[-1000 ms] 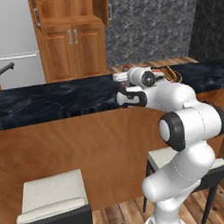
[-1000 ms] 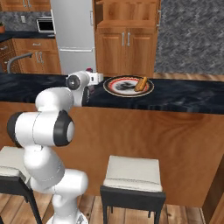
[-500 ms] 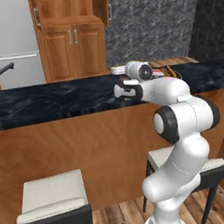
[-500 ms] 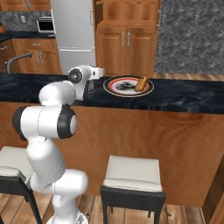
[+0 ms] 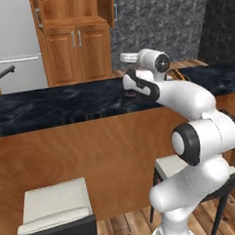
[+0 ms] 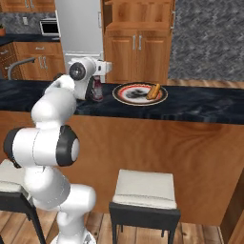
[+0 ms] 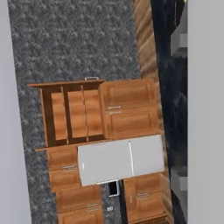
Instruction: Move the hot dog bun to the plate on the dining table and place the condiment next to that plate. Then navigate to the fridge and take the sausage and place it on the plate as well.
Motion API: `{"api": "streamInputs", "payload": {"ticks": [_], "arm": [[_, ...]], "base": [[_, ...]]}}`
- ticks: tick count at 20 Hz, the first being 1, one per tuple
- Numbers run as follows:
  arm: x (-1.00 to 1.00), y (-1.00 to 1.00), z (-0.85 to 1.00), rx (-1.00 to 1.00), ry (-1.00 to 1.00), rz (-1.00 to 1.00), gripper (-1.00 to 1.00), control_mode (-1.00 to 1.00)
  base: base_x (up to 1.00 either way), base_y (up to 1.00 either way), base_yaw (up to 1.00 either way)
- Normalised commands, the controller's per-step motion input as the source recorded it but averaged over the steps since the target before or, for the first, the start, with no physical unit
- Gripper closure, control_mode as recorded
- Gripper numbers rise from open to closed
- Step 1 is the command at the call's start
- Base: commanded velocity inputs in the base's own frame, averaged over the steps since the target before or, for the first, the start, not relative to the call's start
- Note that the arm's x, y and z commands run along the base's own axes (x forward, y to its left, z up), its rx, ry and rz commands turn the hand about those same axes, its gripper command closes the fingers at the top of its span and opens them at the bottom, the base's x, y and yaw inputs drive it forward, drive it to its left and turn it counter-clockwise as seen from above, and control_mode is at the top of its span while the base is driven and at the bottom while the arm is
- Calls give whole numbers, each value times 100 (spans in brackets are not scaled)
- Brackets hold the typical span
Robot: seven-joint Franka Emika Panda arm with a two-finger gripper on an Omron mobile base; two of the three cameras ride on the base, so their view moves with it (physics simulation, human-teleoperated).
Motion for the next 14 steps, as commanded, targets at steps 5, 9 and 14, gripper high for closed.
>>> {"api": "streamInputs", "payload": {"ticks": [5,9,14], "arm": [[-100,-32,86,8,30,0,-100,-100],[-100,-30,28,0,51,0,-100,-100],[-99,-20,-23,-8,51,0,-100,-100]], "base": [[0,0,0],[0,0,0],[0,0,0]]}}
